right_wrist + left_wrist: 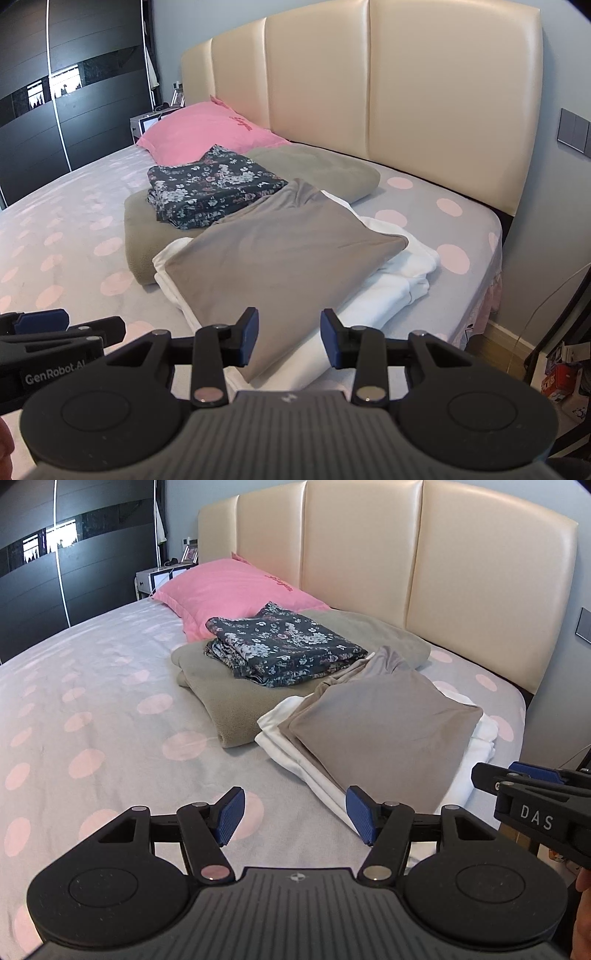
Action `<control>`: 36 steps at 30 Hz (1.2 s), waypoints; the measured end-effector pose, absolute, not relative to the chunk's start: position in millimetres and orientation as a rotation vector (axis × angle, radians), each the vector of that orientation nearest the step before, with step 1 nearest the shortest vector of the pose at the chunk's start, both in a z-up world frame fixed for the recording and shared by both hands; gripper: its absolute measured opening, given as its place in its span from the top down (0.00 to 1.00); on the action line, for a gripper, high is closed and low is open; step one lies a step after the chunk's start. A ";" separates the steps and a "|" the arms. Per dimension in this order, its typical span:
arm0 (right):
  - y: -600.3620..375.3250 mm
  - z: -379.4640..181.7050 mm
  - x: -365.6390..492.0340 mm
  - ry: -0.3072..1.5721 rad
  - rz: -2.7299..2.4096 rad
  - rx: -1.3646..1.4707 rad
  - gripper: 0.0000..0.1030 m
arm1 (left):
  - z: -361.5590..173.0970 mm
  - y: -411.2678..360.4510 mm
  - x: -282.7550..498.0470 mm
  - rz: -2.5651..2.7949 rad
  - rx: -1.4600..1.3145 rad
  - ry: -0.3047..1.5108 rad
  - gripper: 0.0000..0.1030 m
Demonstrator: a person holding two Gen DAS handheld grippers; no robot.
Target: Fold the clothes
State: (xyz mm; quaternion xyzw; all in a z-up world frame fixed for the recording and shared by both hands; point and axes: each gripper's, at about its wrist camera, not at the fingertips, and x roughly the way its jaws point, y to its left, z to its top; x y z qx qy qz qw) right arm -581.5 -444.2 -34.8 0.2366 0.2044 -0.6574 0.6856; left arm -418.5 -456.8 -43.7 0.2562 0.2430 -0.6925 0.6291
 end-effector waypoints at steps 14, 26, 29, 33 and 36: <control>-446.1 -38.2 -580.8 0.475 -1.482 0.534 0.61 | -48.0 -459.8 -422.8 -1.579 0.614 0.571 0.43; -444.7 -38.7 -584.4 0.475 -1.484 0.538 0.61 | -47.1 -461.6 -428.3 -1.568 0.620 0.564 0.43; -444.3 -38.7 -584.8 0.473 -1.484 0.539 0.61 | -47.3 -461.4 -429.5 -1.565 0.623 0.561 0.43; -444.1 -38.7 -585.6 0.472 -1.484 0.542 0.61 | -47.8 -460.9 -431.0 -1.563 0.627 0.557 0.43; -443.9 -38.7 -586.2 0.470 -1.483 0.544 0.61 | -48.0 -459.9 -430.9 -1.563 0.628 0.555 0.43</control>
